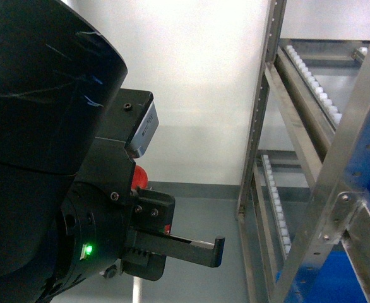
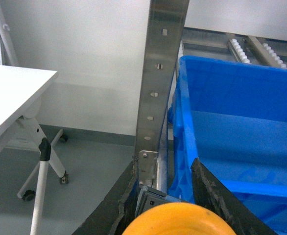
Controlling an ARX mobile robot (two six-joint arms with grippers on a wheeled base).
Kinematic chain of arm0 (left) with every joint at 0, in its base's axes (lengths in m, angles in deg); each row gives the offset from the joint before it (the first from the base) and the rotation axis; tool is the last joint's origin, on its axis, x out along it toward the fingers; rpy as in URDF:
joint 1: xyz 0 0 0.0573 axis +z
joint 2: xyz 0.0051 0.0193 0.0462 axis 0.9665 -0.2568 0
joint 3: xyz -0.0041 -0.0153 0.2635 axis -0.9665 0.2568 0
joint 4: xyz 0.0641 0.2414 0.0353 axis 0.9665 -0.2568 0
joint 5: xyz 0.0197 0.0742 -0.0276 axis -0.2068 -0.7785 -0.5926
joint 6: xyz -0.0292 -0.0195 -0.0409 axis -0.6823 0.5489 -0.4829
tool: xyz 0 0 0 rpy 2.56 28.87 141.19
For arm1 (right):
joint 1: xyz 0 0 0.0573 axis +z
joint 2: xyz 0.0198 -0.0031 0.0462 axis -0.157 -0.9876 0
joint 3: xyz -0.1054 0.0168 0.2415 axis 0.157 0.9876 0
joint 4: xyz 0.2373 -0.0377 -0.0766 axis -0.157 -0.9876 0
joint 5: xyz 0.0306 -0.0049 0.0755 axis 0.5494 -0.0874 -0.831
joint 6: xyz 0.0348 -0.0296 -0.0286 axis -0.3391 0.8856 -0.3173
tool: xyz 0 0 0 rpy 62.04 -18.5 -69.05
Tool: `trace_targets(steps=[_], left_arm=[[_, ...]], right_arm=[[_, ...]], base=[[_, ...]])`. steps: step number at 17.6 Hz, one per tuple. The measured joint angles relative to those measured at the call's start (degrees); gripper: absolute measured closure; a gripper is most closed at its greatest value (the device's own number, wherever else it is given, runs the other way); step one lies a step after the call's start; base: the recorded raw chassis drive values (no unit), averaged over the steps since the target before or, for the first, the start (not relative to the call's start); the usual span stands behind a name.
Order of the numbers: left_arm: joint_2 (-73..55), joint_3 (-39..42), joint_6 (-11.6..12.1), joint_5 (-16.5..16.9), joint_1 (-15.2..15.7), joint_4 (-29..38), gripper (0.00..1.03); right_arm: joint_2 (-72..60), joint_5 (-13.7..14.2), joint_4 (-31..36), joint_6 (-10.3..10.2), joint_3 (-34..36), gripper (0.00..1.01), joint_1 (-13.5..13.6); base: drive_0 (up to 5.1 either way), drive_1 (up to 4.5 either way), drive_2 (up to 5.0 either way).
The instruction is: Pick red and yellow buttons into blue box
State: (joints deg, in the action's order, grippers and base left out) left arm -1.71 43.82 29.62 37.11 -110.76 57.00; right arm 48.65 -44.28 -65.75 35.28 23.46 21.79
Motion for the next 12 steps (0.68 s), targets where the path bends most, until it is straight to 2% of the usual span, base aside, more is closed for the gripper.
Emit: trace_targets(steps=[12], left_arm=[[0.02,0.00,0.00,-0.02,0.11,0.02,0.78]], right_arm=[[0.00,-0.02,0.02,0.00,0.00,0.71,0.00]], base=[[4.9,-3.44,-1.2]])
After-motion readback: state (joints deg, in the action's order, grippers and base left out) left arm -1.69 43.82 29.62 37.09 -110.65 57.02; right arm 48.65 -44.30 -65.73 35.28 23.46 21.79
